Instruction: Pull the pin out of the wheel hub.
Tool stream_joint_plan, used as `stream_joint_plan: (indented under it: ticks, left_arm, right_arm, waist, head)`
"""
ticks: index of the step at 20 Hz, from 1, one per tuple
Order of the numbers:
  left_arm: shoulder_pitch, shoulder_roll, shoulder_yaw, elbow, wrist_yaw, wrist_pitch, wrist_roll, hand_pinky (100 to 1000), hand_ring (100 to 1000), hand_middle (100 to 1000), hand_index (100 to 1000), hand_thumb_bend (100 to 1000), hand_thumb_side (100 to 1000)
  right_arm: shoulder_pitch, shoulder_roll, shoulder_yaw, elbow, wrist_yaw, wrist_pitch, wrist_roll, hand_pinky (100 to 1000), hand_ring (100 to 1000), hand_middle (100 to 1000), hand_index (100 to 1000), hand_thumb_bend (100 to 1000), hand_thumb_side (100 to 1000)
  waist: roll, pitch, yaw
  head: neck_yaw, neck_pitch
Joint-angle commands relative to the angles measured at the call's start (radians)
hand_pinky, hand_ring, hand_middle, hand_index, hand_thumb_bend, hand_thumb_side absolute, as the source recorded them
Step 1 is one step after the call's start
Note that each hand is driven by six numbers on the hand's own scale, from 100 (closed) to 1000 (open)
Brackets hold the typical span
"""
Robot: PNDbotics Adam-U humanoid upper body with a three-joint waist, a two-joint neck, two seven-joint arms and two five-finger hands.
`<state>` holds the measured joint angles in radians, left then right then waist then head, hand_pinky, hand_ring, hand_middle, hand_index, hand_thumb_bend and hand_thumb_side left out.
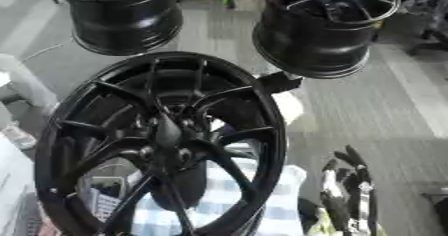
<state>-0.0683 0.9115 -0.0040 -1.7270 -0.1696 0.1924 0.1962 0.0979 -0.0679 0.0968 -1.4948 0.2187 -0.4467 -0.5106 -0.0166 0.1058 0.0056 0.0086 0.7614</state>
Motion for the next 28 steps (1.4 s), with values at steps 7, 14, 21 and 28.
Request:
stream_joint_plan:
  ticks: [7,14,21,28]
  left_arm:
    - [0.079,-0.089,0.099,0.189,-0.049,0.019,0.104,751,786,872,963,260,684]
    - [0.044,-0.103,0.117,0.33,-0.059,-0.031,0.168,768,813,893,969,356,829]
    - [0.052,-0.131,0.132,0.324,0.021,-0.066,0.195,745,791,870,960,243,820]
    - [0.087,-0.201,0.168,0.225,0.17,-0.119,0.205,715,761,852,945,100,802]
  right_arm:
    - [-0.004,-0.015,-0.011,-0.018,0.009,0.001,-0.01,520,537,729,897,100,519]
    - [-0.003,-0.015,-0.011,-0.017,0.009,0.002,-0.009,520,537,729,897,100,518]
    - [-0.005,-0.016,-0.012,-0.017,0.011,0.003,-0.009,520,537,729,897,100,518]
    - [-0.004,-0.015,-0.014,-0.018,0.012,0.004,-0.01,520,537,730,897,100,518]
  waist:
    - [0.007,-0.005,0.009]
    - [0.005,-0.007,0.004]
    - [0.006,-0.008,0.008]
    - [0.004,-0.008,0.015]
  head:
    - [-0.009,-0.01]
    - [-0.013,-0.008]
    - [-0.018,-0.012]
    - [-0.025,-0.014]
